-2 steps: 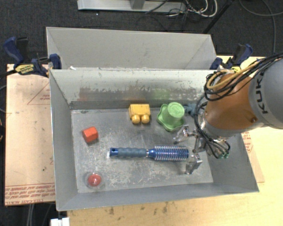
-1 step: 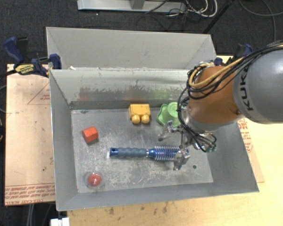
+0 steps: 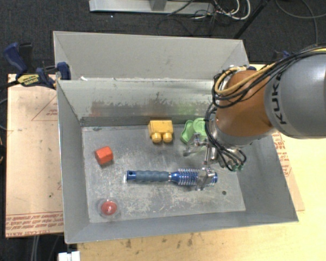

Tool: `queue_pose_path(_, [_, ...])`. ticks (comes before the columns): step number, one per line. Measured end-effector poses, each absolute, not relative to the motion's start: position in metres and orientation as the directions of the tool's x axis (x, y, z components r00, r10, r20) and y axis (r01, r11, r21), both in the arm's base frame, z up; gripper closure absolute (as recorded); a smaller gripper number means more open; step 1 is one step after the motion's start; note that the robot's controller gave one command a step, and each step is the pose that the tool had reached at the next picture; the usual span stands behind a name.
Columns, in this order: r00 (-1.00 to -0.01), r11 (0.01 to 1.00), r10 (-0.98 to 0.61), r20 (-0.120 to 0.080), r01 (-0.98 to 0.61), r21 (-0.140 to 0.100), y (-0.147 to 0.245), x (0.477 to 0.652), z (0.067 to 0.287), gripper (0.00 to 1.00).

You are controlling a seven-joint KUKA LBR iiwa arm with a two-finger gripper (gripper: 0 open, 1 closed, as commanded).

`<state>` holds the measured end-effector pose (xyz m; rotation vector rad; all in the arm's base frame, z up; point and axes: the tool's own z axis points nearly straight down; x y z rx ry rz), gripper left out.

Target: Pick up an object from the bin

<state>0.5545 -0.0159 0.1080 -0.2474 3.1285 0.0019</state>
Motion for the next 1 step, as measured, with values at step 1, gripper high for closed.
queue_pose_path(1, [-0.994,0.994,-0.105,-0.007,-0.105,0.004,-0.0227,0.5563,0.0748,0.0])
